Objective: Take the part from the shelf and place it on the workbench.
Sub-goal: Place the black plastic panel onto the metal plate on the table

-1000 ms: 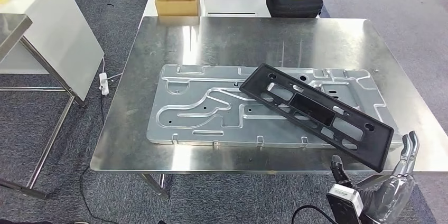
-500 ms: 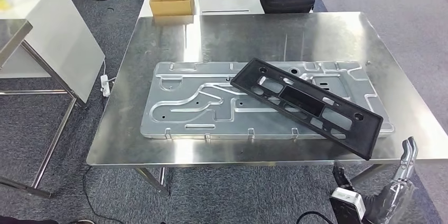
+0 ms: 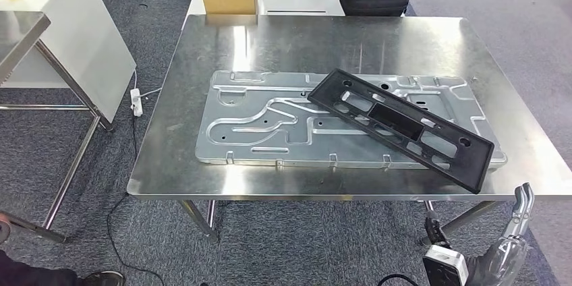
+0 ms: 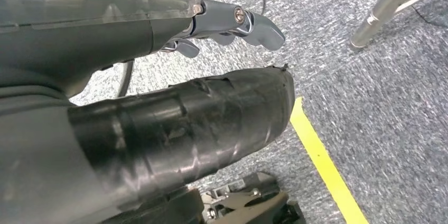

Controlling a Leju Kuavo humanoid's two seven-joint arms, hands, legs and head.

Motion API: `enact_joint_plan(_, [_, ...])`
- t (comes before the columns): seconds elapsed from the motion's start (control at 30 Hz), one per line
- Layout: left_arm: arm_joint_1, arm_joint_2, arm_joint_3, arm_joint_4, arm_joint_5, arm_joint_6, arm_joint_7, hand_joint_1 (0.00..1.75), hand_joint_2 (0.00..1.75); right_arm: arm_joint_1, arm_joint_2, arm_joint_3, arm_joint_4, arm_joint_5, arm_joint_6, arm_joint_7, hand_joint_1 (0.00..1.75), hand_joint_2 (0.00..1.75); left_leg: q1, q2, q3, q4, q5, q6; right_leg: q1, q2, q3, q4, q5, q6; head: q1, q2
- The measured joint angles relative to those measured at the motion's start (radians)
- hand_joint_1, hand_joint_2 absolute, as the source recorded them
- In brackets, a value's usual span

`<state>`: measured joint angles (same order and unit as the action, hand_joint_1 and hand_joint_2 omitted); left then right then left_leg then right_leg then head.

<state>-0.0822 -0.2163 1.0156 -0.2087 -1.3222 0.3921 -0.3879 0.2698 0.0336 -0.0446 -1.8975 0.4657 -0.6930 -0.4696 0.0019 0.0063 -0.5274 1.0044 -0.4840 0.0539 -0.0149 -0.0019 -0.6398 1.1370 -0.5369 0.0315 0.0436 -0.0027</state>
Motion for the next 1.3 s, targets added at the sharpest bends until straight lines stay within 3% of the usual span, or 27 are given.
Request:
enact_joint_plan(0.07, [0.000,0.000,0.001,0.000,0.000,0.001,0.001,0.00,0.00,0.001,0.000,0.000,0.001,-0.001,0.000,0.000,0.00,1.75,-0.004,0.002,-0.020,0.003,0.012,0.005,-0.001,0.000,-0.040,0.125,-0.076,0.004,0.000,0.000])
enact_joint_plan(0.1, [0.000,0.000,0.001,0.000,0.000,0.001,0.001,0.00,0.00,0.001,0.000,0.000,0.001,-0.002,0.001,0.000,0.00,1.75,-0.006,0.003,-0.029,0.006,0.017,0.005,-0.001,0.000,-0.046,0.162,-0.089,0.006,0.000,0.000])
enact_joint_plan(0.13, [0.001,0.000,0.002,0.000,0.000,0.002,0.001,0.00,0.00,0.002,0.000,0.000,0.002,-0.002,0.001,0.000,0.00,1.75,-0.007,0.003,-0.038,0.009,0.021,0.004,-0.001,0.000,-0.033,0.161,-0.082,0.005,0.000,0.000])
enact_joint_plan(0.23, [0.001,0.000,0.003,0.000,0.000,0.003,0.001,0.00,0.00,0.002,0.000,0.000,0.003,-0.004,0.002,0.000,0.00,1.75,-0.008,0.003,-0.054,0.017,0.027,0.002,0.000,0.000,0.044,0.057,-0.029,0.000,0.000,0.000])
enact_joint_plan(0.33, [0.001,0.000,0.003,0.000,0.000,0.003,0.001,0.00,0.00,0.001,0.000,0.000,0.003,-0.004,0.002,0.000,0.00,1.75,-0.008,0.003,-0.055,0.018,0.027,0.002,0.000,0.000,0.061,0.032,-0.019,-0.001,0.000,0.000])
enact_joint_plan(0.4, [0.000,0.000,0.004,0.000,0.001,0.004,0.001,0.00,0.00,0.000,0.000,0.000,0.003,-0.004,0.002,0.000,0.00,1.75,-0.009,0.002,-0.058,0.020,0.030,-0.002,0.002,0.000,0.107,-0.042,-0.010,-0.006,0.000,0.000])
enact_joint_plan(0.47, [0.000,-0.001,0.006,0.000,0.001,0.008,0.001,0.00,0.00,0.000,0.001,0.000,0.003,-0.005,0.003,0.000,0.00,1.75,-0.009,0.001,-0.064,0.022,0.041,-0.022,0.006,0.000,0.138,-0.118,0.014,-0.025,0.000,0.000])
enact_joint_plan(0.53, [-0.001,-0.001,0.008,0.000,0.001,0.011,0.000,0.00,0.00,0.000,0.002,0.000,0.003,-0.005,0.003,0.000,0.00,1.75,-0.007,-0.001,-0.083,0.057,0.006,-0.041,0.006,-0.002,0.118,-0.132,0.040,-0.047,-0.001,0.000])
enact_joint_plan(0.57, [0.000,-0.001,0.009,0.000,0.001,0.011,0.001,0.00,0.00,0.001,0.004,-0.001,0.003,-0.005,0.003,0.000,0.00,1.75,-0.005,-0.002,-0.100,0.102,-0.037,-0.045,0.004,-0.003,0.108,-0.134,0.049,-0.053,-0.002,0.000])
enact_joint_plan(0.63, [0.001,-0.001,0.009,0.000,0.001,0.012,0.001,0.00,0.00,0.002,0.006,-0.001,0.003,-0.006,0.003,0.000,0.00,1.75,-0.003,-0.002,-0.135,0.228,-0.122,-0.051,0.006,-0.004,0.084,-0.132,0.066,-0.056,-0.004,0.000])
enact_joint_plan(0.67, [0.001,-0.001,0.009,0.000,0.001,0.012,0.001,0.00,0.00,0.003,0.007,-0.001,0.003,-0.006,0.003,0.000,0.00,1.75,-0.002,-0.002,-0.142,0.274,-0.141,-0.054,0.007,-0.005,0.072,-0.130,0.074,-0.056,-0.004,0.000])
enact_joint_plan(0.7, [0.001,-0.001,0.009,0.000,0.001,0.012,0.001,0.00,0.00,0.003,0.007,-0.001,0.003,-0.006,0.003,0.000,0.00,1.75,-0.001,-0.002,-0.133,0.290,-0.138,-0.055,0.007,-0.006,0.059,-0.128,0.082,-0.054,-0.004,0.000])
enact_joint_plan(0.73, [0.001,-0.001,0.009,0.000,0.001,0.012,0.001,0.00,0.00,0.003,0.008,-0.001,0.003,-0.006,0.003,0.000,0.00,1.75,0.000,-0.002,-0.106,0.267,-0.117,-0.055,0.007,-0.006,0.048,-0.124,0.089,-0.053,-0.004,0.000])
enact_joint_plan(0.77, [0.001,0.000,0.009,0.000,0.001,0.012,0.001,0.00,0.00,0.003,0.008,-0.001,0.003,-0.006,0.003,0.000,0.00,1.75,0.000,-0.002,-0.060,0.207,-0.088,-0.053,0.007,-0.006,0.038,-0.119,0.094,-0.050,-0.004,0.000])
enact_joint_plan(0.83, [-0.001,0.000,0.009,0.000,0.000,0.012,0.002,0.00,0.00,0.004,0.008,-0.001,0.003,-0.006,0.003,0.000,0.00,1.75,-0.002,-0.003,0.035,0.062,-0.061,-0.047,0.008,-0.006,0.021,-0.107,0.105,-0.043,-0.004,0.000])
enact_joint_plan(0.9, [-0.001,0.000,0.009,0.000,0.000,0.012,0.002,0.00,0.00,0.004,0.008,-0.001,0.003,-0.006,0.003,0.000,0.00,1.75,-0.006,-0.003,0.070,-0.006,-0.061,-0.038,0.010,-0.006,0.014,-0.102,0.116,-0.031,-0.003,0.000])
enact_joint_plan(0.97, [-0.001,0.000,0.009,0.000,0.000,0.012,0.002,0.00,0.00,0.004,0.008,-0.001,0.003,-0.006,0.003,0.000,0.00,1.75,-0.006,-0.003,0.062,-0.012,-0.049,-0.024,0.009,-0.006,0.013,-0.103,0.127,-0.019,-0.002,0.000])
enact_joint_plan(1.0, [-0.001,-0.001,0.009,0.000,0.000,0.012,0.002,0.00,0.00,0.005,0.008,-0.001,0.003,-0.007,0.003,0.000,0.00,1.75,-0.005,-0.001,0.057,-0.014,-0.040,-0.016,0.007,-0.004,0.008,-0.096,0.118,-0.014,-0.003,0.000])
enact_joint_plan(1.07, [-0.003,-0.001,0.009,0.000,0.000,0.012,0.002,0.00,0.00,0.007,0.008,-0.001,0.003,-0.007,0.003,0.000,0.00,1.75,-0.003,0.004,0.039,-0.020,-0.018,0.001,0.004,0.000,-0.016,-0.032,0.049,-0.006,-0.002,0.000])
enact_joint_plan(1.13, [-0.004,-0.001,0.009,0.000,0.000,0.012,0.002,0.00,0.00,0.008,0.008,-0.001,0.003,-0.008,0.003,0.000,0.00,1.75,-0.006,0.006,0.013,-0.018,0.001,0.008,0.002,0.001,-0.051,0.091,-0.045,-0.001,-0.002,0.000])
enact_joint_plan(1.17, [-0.004,-0.001,0.009,0.000,0.000,0.012,0.002,0.00,0.00,0.010,0.008,-0.001,0.003,-0.008,0.003,0.000,0.00,1.75,-0.008,0.006,0.000,-0.016,0.010,0.007,0.001,0.001,-0.061,0.145,-0.068,0.001,-0.002,0.000])
enact_joint_plan(1.2, [-0.003,-0.001,0.009,0.000,0.000,0.012,0.002,0.00,0.00,0.011,0.008,-0.001,0.003,-0.008,0.003,0.000,0.00,1.75,-0.009,0.006,-0.014,-0.014,0.020,0.007,0.001,0.001,-0.057,0.172,-0.068,0.002,-0.002,0.000])
enact_joint_plan(1.23, [-0.003,-0.001,0.009,0.000,0.000,0.012,0.003,0.00,0.00,0.012,0.008,-0.001,0.003,-0.008,0.003,0.000,0.00,1.75,-0.009,0.007,-0.027,-0.011,0.029,0.005,0.001,0.001,-0.035,0.164,-0.050,0.001,-0.002,0.000])
enact_joint_plan(1.3, [-0.003,-0.001,0.009,0.000,0.000,0.012,0.003,0.00,0.00,0.013,0.008,-0.001,0.003,-0.008,0.003,0.000,0.00,1.75,-0.010,0.006,-0.049,-0.006,0.043,0.001,0.002,0.001,0.060,0.045,0.000,-0.006,-0.002,0.000])
